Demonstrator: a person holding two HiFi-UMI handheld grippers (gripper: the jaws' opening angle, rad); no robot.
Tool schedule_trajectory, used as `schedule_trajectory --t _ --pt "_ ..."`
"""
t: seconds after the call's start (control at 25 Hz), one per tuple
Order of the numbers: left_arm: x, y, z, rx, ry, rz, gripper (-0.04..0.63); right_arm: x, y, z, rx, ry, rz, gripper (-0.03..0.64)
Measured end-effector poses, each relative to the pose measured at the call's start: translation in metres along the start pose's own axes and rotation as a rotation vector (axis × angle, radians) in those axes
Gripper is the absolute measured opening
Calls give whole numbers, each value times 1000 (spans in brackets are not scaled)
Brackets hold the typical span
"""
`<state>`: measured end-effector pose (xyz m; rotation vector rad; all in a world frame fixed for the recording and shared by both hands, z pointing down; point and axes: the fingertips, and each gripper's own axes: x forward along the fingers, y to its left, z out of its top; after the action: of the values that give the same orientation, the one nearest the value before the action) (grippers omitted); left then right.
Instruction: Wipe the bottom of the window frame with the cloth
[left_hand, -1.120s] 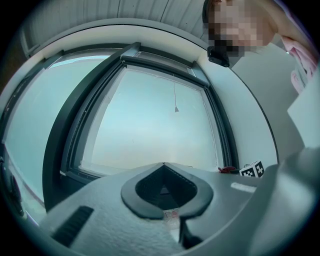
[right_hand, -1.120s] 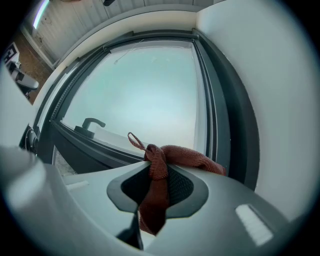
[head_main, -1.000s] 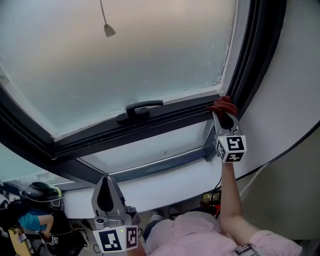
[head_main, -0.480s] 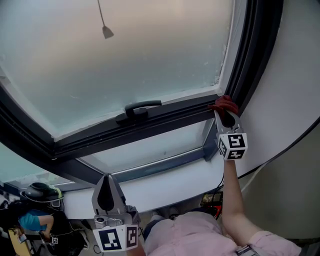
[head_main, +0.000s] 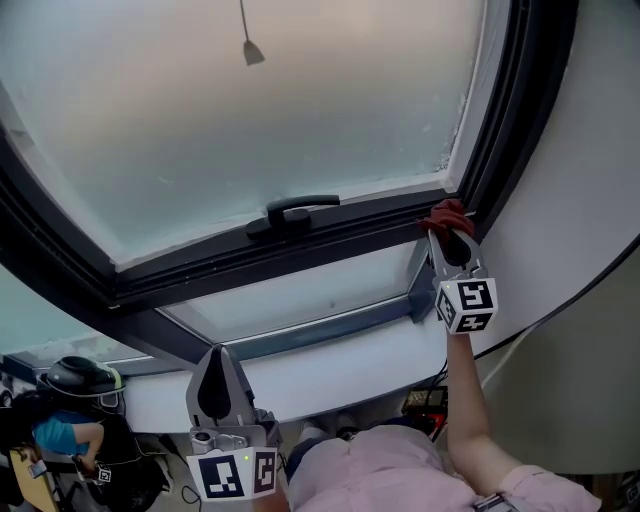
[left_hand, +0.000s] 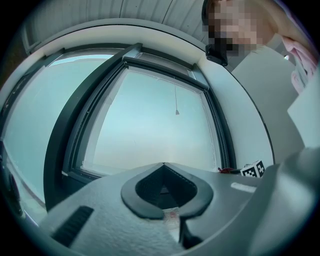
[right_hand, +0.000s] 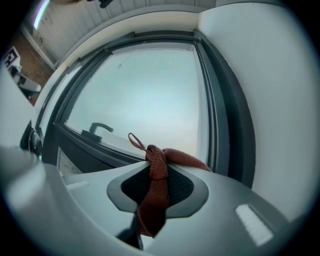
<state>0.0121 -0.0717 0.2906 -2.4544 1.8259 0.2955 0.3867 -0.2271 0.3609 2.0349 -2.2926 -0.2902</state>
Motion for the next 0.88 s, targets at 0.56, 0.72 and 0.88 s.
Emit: schedule_trajectory --t 0.56,0.72,0.88 --pt "-23 75 6 -6 7 79 -6 -1 238 16 102 -51 395 80" --pt "-28 97 11 1 9 102 -6 17 273 11 132 -14 427 80" --pt "-32 115 14 6 9 123 -6 32 285 4 138 16 424 80"
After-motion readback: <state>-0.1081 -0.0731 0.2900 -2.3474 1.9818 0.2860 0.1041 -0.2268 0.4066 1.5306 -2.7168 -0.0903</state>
